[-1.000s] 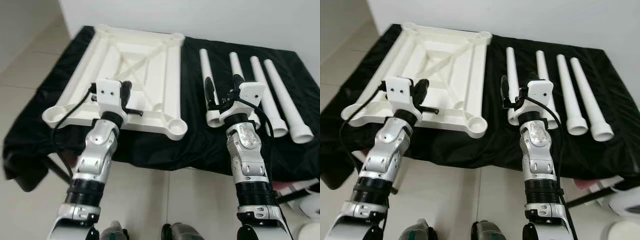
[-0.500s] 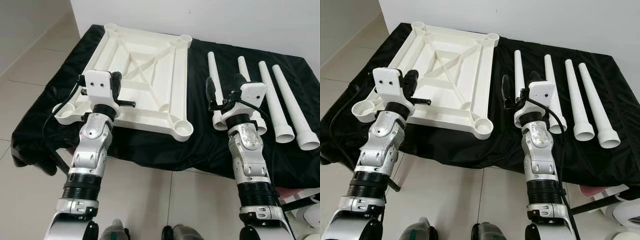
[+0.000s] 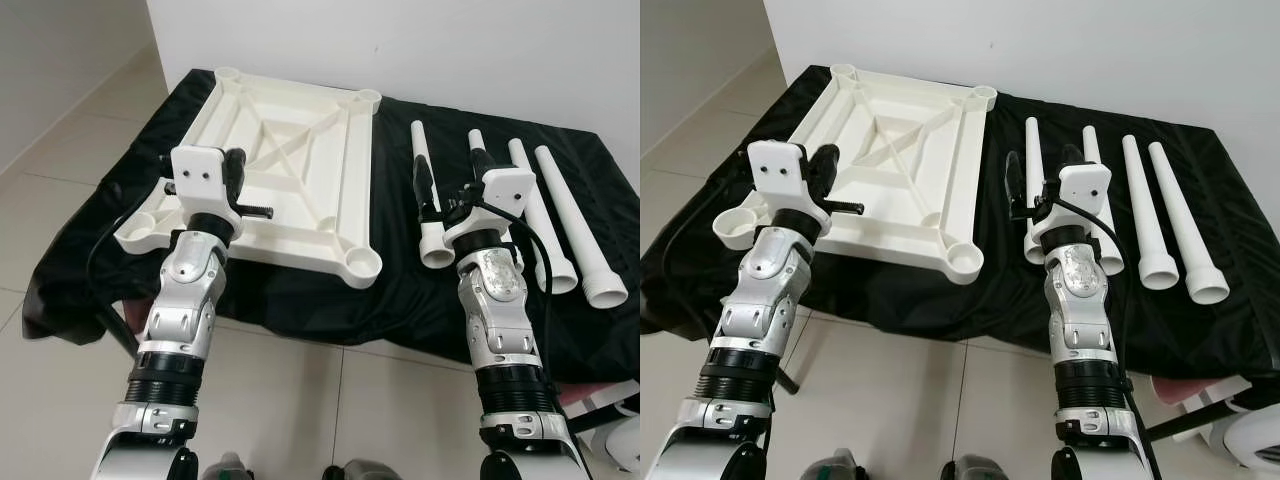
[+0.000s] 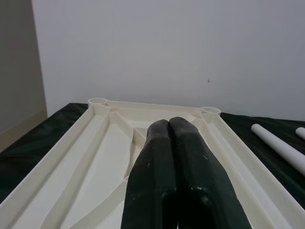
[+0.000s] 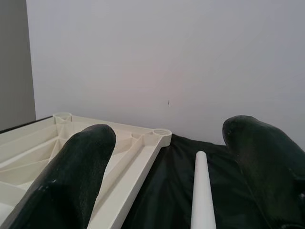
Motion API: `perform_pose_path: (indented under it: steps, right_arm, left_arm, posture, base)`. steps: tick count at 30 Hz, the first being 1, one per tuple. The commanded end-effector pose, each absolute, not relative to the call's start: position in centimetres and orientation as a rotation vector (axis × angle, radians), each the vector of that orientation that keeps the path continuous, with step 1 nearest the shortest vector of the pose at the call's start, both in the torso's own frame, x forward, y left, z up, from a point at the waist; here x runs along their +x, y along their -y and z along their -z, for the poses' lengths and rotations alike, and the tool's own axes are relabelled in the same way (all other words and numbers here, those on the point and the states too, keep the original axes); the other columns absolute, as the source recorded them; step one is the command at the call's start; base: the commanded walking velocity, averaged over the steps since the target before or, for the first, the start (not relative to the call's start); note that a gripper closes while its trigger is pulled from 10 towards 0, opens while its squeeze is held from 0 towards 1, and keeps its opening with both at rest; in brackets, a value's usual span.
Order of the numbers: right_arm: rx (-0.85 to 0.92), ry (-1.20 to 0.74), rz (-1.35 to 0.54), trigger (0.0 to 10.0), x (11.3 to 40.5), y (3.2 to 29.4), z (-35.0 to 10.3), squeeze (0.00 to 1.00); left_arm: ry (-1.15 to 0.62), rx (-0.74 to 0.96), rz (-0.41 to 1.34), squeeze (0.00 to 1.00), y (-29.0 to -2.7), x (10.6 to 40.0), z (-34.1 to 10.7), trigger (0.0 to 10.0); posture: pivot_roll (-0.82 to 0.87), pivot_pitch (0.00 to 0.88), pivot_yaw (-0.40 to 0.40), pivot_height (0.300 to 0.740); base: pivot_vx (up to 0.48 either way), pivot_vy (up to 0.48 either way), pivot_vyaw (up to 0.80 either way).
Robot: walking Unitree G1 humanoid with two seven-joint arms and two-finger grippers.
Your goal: Building children table
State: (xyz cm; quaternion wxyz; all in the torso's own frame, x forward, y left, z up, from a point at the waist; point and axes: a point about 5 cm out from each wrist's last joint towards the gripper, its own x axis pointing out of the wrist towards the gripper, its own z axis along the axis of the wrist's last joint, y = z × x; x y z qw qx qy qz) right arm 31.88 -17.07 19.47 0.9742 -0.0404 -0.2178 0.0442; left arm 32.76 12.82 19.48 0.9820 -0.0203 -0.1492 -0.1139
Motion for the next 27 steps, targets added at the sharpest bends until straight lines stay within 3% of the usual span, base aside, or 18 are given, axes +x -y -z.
perform_pose_path:
  steps: [1,18,27]
  right_arm:
    - [-0.073,0.441,-0.087,10.0,31.99,17.23,-19.45,0.00]
    - [-0.087,0.445,-0.089,10.0,32.01,17.39,-19.50,0.00]
    - [-0.092,0.423,-0.052,10.0,32.29,17.83,-19.35,0.00]
  left_arm:
    - [0.315,-0.044,0.222,0.00,-12.84,32.69,-19.72,10.0]
    - [0.325,-0.050,0.217,0.00,-12.90,32.55,-19.99,10.0]
    - [0.334,-0.034,0.238,0.00,-12.60,32.29,-20.13,10.0]
  posture:
    - [0.03,0.000,-0.050,0.740]
    - [0.03,0.000,-0.054,0.740]
    - [0.03,0.000,-0.050,0.740]
  base:
    - [0.255,0.000,0.00]
    - [0.254,0.000,0.00]
    - [0.000,0.000,0.00]
